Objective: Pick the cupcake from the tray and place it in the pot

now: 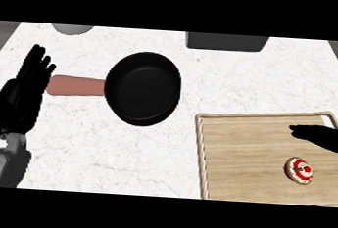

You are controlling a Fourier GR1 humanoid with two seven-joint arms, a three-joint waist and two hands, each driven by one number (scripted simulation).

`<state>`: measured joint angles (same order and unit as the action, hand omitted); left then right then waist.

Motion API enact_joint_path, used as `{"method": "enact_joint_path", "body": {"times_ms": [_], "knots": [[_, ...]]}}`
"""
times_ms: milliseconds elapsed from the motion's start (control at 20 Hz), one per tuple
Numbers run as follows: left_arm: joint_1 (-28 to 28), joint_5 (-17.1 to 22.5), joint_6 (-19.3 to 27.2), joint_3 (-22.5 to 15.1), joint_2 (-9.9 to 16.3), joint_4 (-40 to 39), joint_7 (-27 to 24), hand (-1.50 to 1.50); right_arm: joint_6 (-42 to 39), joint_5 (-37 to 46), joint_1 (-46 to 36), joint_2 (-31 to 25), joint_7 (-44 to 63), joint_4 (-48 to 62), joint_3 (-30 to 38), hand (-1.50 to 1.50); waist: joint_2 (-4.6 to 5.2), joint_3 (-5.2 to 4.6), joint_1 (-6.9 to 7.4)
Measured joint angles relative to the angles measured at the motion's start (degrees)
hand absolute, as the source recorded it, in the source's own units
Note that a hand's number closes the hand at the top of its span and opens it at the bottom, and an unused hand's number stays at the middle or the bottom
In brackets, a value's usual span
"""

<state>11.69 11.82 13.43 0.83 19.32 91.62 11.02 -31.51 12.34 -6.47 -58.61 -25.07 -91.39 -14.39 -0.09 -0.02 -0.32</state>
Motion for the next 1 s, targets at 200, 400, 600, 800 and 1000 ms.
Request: {"method": "enact_joint_path", "body": {"times_ms": [200,400,600,800,1000], "knots": [[-0.3,-1.09,0.04,-0.02,-1.16,0.38,0.02,0.0,1.51,5.25,1.83,2.69,1.52,0.03,0.31,-1.5,0.03,0.01,0.11],[0.25,-1.0,-1.12,1.15,-1.21,0.79,1.28,0.0,-0.26,8.35,1.31,4.41,2.84,0.24,2.25,-1.5,0.05,0.01,0.2],[-1.45,-1.75,-2.02,1.66,-2.29,1.26,-0.2,0.0,0.58,13.02,1.97,7.79,0.57,2.9,2.56,-1.5,0.06,0.02,0.32],[-2.28,-2.95,-2.31,1.7,-3.35,2.55,0.55,0.0,0.14,16.45,3.52,10.14,-0.47,2.27,3.99,-1.5,0.05,0.02,0.26],[-0.92,-3.86,-2.87,2.31,-4.15,1.07,0.36,0.0,0.82,21.01,2.95,13.48,-0.86,4.36,4.27,-1.5,0.08,0.02,0.28]]}}
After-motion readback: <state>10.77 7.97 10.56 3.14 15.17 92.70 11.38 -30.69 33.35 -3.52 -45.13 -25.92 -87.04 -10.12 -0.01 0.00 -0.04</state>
